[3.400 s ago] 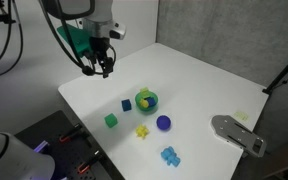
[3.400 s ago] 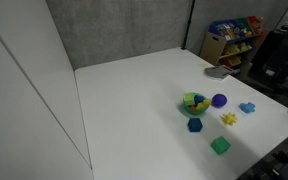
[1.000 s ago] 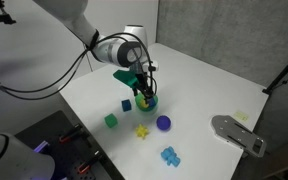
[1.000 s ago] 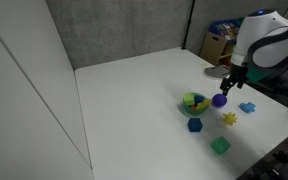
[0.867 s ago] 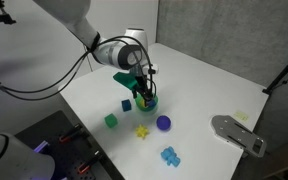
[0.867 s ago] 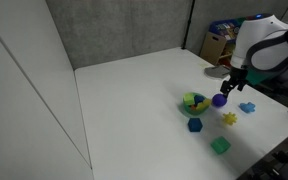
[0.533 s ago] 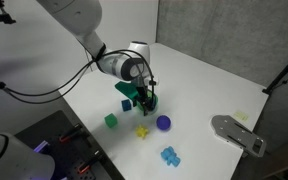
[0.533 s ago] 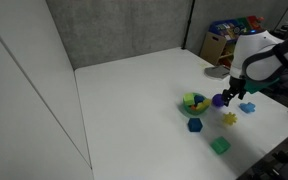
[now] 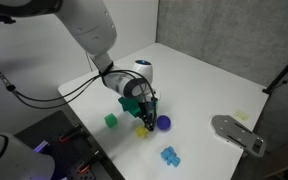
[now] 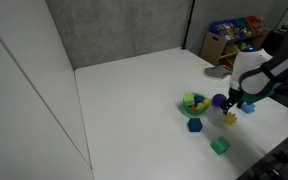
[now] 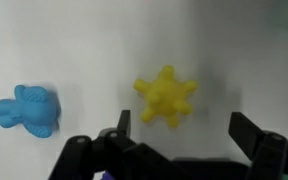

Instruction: Put the round yellow toy in the bowl

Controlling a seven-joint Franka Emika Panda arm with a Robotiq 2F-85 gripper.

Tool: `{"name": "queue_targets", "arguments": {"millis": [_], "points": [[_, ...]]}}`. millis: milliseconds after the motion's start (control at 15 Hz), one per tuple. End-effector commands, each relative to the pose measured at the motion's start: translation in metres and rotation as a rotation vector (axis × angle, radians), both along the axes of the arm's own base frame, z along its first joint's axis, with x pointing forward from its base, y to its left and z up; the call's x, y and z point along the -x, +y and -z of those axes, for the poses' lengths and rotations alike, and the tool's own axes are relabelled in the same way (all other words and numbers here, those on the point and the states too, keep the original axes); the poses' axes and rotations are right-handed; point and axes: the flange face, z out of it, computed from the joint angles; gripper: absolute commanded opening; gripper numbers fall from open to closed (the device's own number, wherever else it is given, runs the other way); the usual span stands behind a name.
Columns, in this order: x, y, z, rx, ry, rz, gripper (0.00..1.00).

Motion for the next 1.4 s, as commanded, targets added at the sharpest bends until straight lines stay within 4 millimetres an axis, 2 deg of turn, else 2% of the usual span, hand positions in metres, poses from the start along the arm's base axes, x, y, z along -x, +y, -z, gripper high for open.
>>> {"name": "queue_targets", "arguments": {"millis": [0,333,400,467,667,1000,1333], "points": [[-0.004,-0.003,0.025,-0.026,0.001,-0.024,1.0],[-0.002,-0.007,0.051,-0.006,0.041,-0.031,1.0],[-0.002,-0.008,0.055,-0.001,0.042,-0.034,0.9],[-0.001,-0.009,0.057,0.0,0.044,-0.035,0.73],[-0.003,-0.012,0.054,0.008,0.04,-0.033,0.47],[-0.009,-0.019,0.011,0.009,-0.005,-0.004,0.25],[-0.025,-0.03,-0.039,0.04,-0.09,0.03,0.16]]}}
